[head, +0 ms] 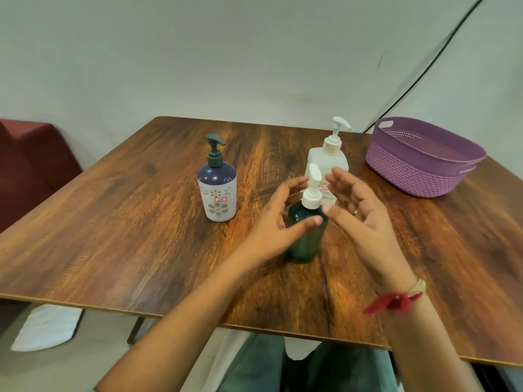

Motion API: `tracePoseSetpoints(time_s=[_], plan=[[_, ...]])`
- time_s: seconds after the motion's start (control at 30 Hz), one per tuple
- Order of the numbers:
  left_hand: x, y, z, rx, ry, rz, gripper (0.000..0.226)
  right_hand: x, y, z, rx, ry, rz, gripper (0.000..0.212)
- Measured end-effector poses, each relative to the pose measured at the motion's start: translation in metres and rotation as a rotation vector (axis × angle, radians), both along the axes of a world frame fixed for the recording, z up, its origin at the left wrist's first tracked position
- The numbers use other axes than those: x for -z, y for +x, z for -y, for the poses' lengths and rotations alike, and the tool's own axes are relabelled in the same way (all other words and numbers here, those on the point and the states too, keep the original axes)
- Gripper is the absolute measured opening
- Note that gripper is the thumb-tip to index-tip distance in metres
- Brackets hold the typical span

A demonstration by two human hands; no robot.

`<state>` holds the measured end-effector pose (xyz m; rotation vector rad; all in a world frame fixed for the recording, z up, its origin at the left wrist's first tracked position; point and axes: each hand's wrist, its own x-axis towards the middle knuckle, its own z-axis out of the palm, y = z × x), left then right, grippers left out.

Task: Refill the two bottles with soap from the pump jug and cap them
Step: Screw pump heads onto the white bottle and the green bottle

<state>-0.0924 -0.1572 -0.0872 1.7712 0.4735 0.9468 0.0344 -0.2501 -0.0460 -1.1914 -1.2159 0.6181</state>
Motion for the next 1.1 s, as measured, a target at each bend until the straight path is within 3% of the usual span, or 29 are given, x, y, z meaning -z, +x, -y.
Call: tracePoseSetpoints(time_s=[0.1,0.23,0.37,0.53,0.77,0.87,1.1], plan=[[0.01,0.002,0.0,-0.003,-0.024,-0.07,0.094,-0.004,-0.005,-0.012,-0.078,-0.037,0.072,0.046],[0.014,0.005,-0.001,-0.022,-0.048,-0.116,0.078,0.002,-0.002,-0.023,-0.071,-0.056,0.158,0.035],[0.016,0.008,-0.002,-0.039,-0.017,-0.112,0.073,0.01,-0.001,-0.03,0.131,-0.035,0.194,0.027],[0.017,0.007,-0.001,-0.055,-0.055,-0.091,0.068,0.016,-0.016,-0.043,0.442,-0.005,0.357,0.041],[0.014,0.006,-0.002,-0.027,-0.047,-0.105,0.073,0.023,-0.01,-0.027,0.083,-0.02,0.201,0.051],[0.014,0.007,-0.001,-0.02,-0.068,-0.094,0.072,0.021,-0.006,-0.02,0.049,0.002,0.138,0.036],[0.013,0.006,0.0,-0.01,-0.087,-0.086,0.069,0.021,-0.004,-0.017,0.126,0.017,0.116,0.028]])
